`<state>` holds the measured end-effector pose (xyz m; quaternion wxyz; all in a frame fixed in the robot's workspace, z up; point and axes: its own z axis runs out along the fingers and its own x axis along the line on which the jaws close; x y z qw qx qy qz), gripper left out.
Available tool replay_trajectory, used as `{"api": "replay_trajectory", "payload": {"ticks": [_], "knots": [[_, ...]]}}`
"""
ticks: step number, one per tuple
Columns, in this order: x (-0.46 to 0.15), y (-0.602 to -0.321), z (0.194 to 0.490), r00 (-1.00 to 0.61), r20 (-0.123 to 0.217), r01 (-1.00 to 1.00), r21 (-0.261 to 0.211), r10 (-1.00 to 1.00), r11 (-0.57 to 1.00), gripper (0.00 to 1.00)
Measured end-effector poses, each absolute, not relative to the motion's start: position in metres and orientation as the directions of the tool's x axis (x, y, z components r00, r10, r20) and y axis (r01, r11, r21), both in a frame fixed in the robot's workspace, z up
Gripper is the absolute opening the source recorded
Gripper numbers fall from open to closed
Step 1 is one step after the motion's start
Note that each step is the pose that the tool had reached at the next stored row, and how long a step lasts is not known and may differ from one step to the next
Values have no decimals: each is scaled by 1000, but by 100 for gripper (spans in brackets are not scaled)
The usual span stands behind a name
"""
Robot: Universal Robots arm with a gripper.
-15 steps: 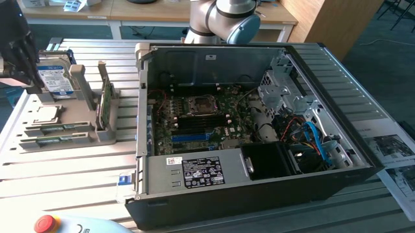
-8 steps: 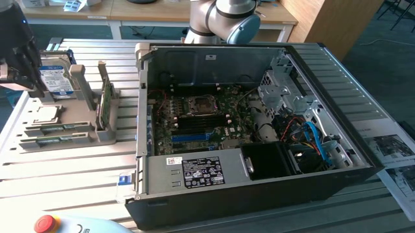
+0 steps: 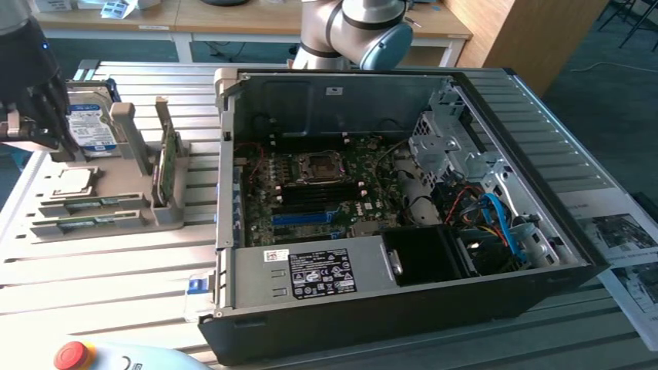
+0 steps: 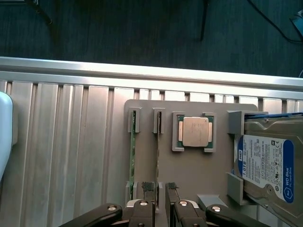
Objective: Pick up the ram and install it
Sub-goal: 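Pick up the ram and move it above insertion slot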
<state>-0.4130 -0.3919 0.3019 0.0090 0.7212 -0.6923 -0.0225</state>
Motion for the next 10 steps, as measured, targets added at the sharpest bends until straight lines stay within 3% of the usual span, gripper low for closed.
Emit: {"api": "replay_trajectory", "payload": {"ticks": [10], "knots": [[-413,-392,287,41,-20,-998,44,-999,-41,24]]}}
